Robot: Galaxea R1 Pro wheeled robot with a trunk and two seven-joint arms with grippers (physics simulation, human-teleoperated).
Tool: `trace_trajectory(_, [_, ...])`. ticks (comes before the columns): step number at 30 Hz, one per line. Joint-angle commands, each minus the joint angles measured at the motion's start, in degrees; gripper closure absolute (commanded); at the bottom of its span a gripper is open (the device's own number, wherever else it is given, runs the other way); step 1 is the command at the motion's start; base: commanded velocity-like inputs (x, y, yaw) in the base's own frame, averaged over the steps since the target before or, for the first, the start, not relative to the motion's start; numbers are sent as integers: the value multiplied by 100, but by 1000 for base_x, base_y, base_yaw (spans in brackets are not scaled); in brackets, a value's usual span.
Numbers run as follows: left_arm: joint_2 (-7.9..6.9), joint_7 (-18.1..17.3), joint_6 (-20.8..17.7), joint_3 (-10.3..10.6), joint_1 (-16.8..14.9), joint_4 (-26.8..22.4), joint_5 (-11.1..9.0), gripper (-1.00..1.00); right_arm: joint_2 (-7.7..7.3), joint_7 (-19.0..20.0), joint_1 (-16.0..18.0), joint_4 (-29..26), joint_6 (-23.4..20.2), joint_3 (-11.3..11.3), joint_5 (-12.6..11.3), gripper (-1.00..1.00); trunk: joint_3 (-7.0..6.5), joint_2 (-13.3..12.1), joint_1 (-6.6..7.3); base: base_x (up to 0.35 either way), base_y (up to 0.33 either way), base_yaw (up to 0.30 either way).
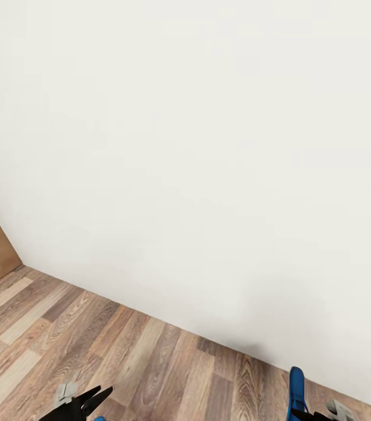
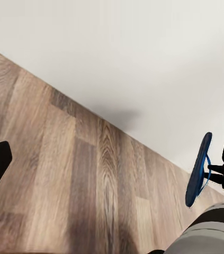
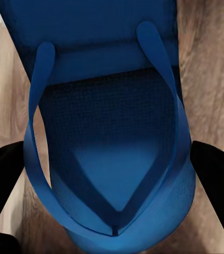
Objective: In the bedroom, move the book from the bed onto either nightstand, and place the two sandals side by side next to the bed.
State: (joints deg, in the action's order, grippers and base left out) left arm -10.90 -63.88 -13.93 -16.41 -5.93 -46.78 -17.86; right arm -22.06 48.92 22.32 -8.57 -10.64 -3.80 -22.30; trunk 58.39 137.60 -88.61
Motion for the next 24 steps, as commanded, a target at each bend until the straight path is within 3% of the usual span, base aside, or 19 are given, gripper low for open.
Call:
trace_trajectory(1, [1, -20, -60, -3, -3, 2, -24, -100, 0, 21, 0, -5, -61, -42, -11, 100, 5, 2, 1, 0, 0, 290])
trace_trajectory(24, [0, -20, -58, -3, -4, 2, -24, -100, -1, 18, 0, -5, -61, -42, -11, 100, 5, 2, 1, 0, 0, 290])
